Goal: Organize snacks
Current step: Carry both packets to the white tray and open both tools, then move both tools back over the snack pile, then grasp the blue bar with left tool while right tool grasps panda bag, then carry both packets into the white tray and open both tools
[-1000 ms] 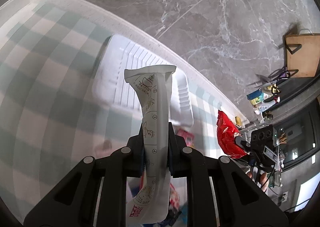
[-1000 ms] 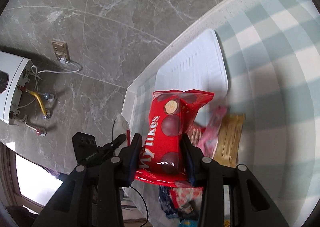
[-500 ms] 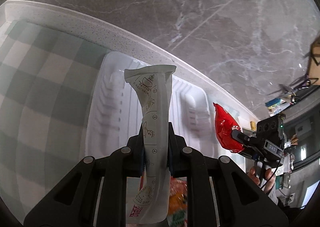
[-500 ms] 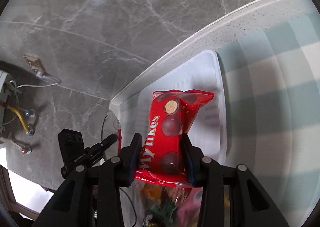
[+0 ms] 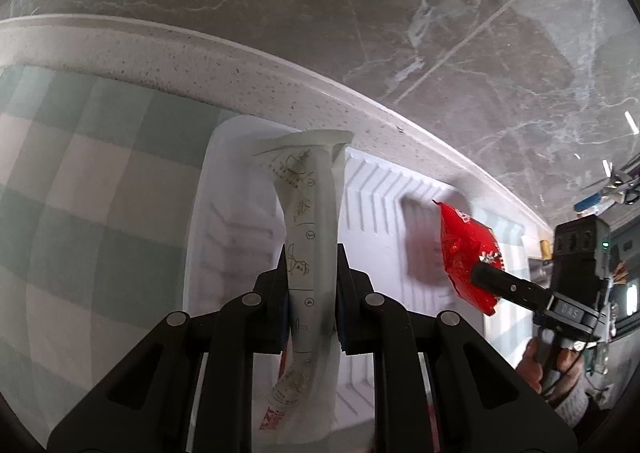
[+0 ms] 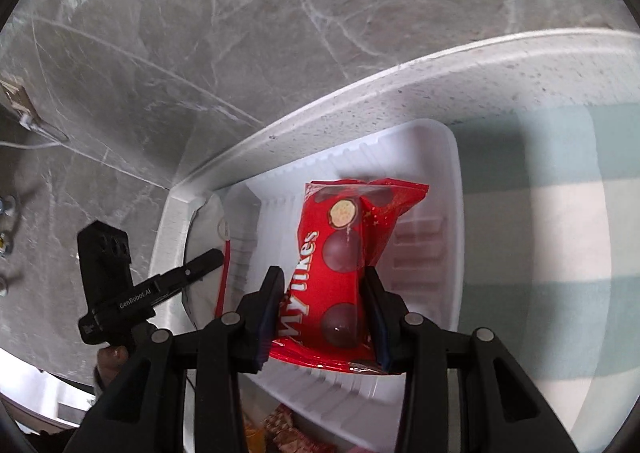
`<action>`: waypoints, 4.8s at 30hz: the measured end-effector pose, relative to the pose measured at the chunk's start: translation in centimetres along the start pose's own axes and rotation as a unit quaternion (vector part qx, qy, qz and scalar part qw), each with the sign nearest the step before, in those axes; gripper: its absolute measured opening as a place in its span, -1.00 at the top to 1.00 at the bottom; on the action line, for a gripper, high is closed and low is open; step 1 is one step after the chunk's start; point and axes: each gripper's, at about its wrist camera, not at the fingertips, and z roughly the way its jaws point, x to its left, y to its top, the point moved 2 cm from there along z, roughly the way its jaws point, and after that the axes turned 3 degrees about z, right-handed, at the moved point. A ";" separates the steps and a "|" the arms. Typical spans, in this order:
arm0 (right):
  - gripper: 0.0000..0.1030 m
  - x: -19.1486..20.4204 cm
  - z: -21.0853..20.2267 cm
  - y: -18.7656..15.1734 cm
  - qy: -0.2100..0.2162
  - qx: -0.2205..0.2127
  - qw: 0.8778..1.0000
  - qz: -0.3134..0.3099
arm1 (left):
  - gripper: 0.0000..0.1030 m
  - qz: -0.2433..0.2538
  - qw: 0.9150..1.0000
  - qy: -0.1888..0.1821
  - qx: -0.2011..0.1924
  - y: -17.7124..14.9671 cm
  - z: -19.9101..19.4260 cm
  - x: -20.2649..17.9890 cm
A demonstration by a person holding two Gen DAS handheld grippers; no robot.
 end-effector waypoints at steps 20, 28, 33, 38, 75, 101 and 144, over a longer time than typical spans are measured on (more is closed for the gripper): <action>-0.12 4.9 -2.8 -3.1 -0.101 -0.042 0.984 -0.141 | 0.58 0.062 0.992 0.082 -0.072 1.2 -2.8 -0.7; -0.18 7.2 -7.8 -7.6 -0.091 -0.062 0.979 -0.170 | 0.57 0.076 0.990 0.080 -0.085 -4.2 -7.6 -2.6; -0.24 8.1 -10.4 -11.3 -0.085 -0.065 0.979 -0.173 | 0.57 0.073 0.991 0.082 -0.073 -8.7 -9.2 -3.1; -0.25 7.7 -12.1 -16.4 -0.089 -0.057 0.980 -0.166 | 0.57 0.056 0.994 0.071 -0.061 -16.0 -12.8 -3.1; -0.36 7.1 -9.7 -35.4 -0.215 0.065 0.862 -0.454 | 0.13 0.012 0.997 0.019 0.077 -36.3 -12.9 -8.2; -0.02 5.0 -10.3 -33.5 -0.144 0.070 0.923 -0.349 | 0.40 -0.007 0.998 0.004 0.060 -37.2 -11.6 -7.6; -0.01 3.0 -13.3 -28.5 0.059 0.040 0.995 -0.072 | 0.52 -0.099 0.981 -0.160 0.051 -38.3 -18.1 -2.5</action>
